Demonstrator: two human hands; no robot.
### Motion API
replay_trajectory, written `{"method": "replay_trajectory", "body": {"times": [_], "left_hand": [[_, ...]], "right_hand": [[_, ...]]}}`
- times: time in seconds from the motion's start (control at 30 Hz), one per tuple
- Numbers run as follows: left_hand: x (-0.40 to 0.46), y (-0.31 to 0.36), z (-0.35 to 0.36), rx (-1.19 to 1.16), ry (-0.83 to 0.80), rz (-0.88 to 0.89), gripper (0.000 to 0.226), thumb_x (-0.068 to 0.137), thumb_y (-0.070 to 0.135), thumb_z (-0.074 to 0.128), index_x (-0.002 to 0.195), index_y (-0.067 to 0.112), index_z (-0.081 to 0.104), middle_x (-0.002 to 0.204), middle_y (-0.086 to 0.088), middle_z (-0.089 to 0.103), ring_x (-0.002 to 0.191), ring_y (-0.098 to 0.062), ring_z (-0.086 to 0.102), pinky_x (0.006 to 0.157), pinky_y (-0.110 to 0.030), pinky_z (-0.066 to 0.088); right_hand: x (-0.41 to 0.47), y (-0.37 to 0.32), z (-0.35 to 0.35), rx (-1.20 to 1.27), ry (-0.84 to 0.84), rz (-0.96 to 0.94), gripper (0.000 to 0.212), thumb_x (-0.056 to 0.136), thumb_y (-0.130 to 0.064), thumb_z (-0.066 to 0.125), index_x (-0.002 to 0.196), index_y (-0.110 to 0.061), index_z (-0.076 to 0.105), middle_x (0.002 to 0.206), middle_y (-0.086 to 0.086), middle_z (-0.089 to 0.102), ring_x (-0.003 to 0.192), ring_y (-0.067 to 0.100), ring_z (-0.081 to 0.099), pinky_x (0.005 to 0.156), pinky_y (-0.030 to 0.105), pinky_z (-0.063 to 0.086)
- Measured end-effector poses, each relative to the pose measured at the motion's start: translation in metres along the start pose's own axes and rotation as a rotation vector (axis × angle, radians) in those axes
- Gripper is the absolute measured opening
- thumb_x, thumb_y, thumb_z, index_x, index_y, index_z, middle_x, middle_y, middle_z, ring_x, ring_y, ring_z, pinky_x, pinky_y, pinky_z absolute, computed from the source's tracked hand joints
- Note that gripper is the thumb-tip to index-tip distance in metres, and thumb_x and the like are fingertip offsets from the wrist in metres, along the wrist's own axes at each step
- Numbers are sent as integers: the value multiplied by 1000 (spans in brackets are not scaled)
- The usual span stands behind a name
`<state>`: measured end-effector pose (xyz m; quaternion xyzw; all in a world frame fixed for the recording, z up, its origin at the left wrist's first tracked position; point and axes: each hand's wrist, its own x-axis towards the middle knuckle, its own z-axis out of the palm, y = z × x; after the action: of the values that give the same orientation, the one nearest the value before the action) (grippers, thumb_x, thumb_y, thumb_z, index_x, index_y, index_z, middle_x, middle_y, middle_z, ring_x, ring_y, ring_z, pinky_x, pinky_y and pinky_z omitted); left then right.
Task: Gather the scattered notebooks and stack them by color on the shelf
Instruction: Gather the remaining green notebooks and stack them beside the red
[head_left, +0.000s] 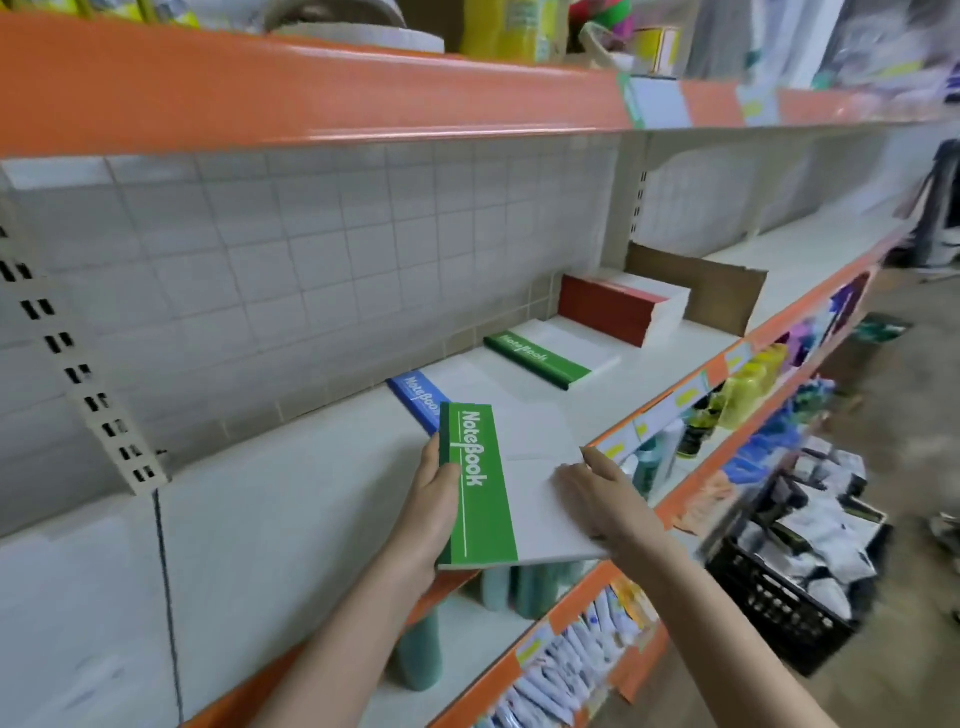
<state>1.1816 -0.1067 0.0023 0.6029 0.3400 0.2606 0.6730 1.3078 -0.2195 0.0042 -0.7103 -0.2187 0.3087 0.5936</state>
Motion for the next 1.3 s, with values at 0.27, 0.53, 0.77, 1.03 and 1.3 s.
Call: {"method": "replay_trajectory", "body": {"times": [0.27,0.53,0.77,1.03,1.3], "left_hand": [[41,-3,93,-2,6,-4,40,99,10,32,123,38,47,92,8,68,65,-4,68,48,-18,50],[78,4,154,8,-29,-16,42,99,12,33,131,37,43,101,4,67,82,-15,68,53,-23,51],[121,11,184,-32,-9,-6,43,99,10,34,132,35,44,93,5,69,65,-11,70,46,-22,50],[176,31,205,1,68,37,44,97,5,31,128,32,47,97,5,67,78,-12,66,49,-20,49],[211,38,201,-26,184,27,42,98,3,31,122,33,47,96,-1,67,72,-13,66,45,-18,49]], "right_hand": [[49,1,-88,-78,-8,1,10,96,-18,41,98,-21,51,74,-3,50,58,10,45,44,16,35],[90,-2,-147,-81,15,22,11,98,-22,42,105,-24,50,96,5,60,88,25,62,71,31,43],[139,-7,-172,-69,-20,5,19,97,-22,42,112,-19,52,116,18,60,88,26,59,73,35,44],[208,-27,-185,-86,-65,-53,24,97,-20,42,119,-15,52,113,13,62,95,26,61,74,34,47],[269,-37,-175,-29,-182,-60,20,95,-15,48,113,-16,56,103,6,65,81,17,63,58,22,47]]}}
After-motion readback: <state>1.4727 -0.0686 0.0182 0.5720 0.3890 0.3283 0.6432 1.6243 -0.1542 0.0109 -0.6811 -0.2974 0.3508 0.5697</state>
